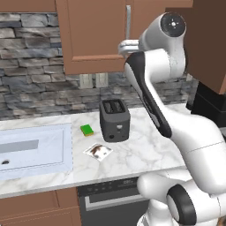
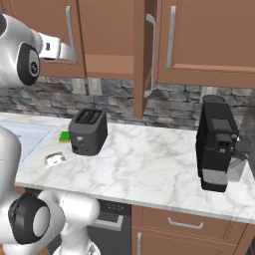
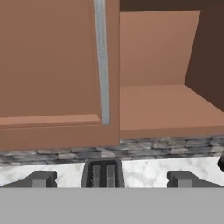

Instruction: Open the cabinet. Pick the sponge and place it next to the sink. Then close the cabinet.

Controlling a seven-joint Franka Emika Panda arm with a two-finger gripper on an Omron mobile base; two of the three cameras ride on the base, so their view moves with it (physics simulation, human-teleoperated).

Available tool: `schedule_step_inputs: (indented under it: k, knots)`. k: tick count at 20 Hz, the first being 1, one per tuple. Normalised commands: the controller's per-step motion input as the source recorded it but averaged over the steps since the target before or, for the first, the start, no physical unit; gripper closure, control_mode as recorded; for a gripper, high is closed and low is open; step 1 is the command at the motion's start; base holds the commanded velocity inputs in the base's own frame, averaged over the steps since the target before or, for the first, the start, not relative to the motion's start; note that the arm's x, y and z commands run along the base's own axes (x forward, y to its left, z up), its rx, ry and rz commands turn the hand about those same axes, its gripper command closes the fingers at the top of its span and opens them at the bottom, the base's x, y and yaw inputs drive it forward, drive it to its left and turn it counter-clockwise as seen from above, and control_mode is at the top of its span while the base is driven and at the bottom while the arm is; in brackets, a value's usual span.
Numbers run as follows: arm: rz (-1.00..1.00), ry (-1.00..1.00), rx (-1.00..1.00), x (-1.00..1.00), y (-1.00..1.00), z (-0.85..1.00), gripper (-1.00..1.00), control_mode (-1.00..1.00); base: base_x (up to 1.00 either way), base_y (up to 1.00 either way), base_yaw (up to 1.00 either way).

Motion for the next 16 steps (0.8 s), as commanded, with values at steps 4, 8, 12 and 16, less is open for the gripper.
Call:
schedule_step_inputs:
  k: [4, 8, 12, 16]
  knots:
    - [0.00, 0.00, 0.00, 0.37, 0.00, -0.15, -1.00, -1.00, 0.00, 0.00, 0.00]
    - [0.00, 0.00, 0.00, 0.44, 0.00, -0.16, -1.00, -1.00, 0.00, 0.00, 0.00]
    - [0.00, 0.00, 0.00, 0.41, 0.00, 0.00, -1.00, -1.00, 0.00, 0.00, 0.00]
    - [0.00, 0.00, 0.00, 0.31, 0.00, 0.00, -1.00, -1.00, 0.00, 0.00, 0.00]
